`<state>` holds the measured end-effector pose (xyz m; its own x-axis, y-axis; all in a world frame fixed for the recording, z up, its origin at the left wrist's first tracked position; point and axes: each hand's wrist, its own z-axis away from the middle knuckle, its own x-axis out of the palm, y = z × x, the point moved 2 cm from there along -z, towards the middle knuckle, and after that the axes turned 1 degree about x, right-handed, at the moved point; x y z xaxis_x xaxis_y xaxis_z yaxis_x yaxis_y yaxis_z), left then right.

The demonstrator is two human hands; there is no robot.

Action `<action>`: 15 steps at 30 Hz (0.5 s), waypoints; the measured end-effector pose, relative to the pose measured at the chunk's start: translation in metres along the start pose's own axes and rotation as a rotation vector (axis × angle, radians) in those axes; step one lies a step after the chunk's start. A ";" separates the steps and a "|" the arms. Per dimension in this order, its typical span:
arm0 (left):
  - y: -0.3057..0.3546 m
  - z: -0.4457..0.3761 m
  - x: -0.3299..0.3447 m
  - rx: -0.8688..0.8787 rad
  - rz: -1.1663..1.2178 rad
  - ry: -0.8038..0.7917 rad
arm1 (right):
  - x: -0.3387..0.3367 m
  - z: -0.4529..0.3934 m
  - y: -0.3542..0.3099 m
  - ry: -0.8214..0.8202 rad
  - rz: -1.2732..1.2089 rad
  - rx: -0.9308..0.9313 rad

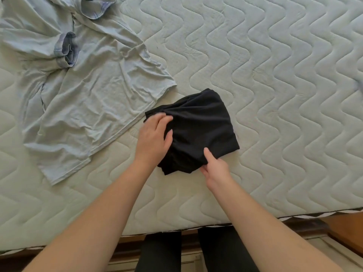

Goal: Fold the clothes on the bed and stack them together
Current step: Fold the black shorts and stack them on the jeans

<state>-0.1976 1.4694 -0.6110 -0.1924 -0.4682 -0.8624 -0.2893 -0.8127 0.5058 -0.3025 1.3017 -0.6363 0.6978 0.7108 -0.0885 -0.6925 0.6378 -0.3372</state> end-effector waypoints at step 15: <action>-0.037 -0.093 0.014 -0.234 -0.188 -0.632 | 0.017 -0.031 0.000 -0.277 -0.226 0.133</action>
<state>-0.1021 1.4606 -0.6438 -0.6878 -0.0786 -0.7216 -0.1753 -0.9467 0.2701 -0.2849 1.3050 -0.6668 0.7722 0.5894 0.2372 -0.5571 0.8076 -0.1932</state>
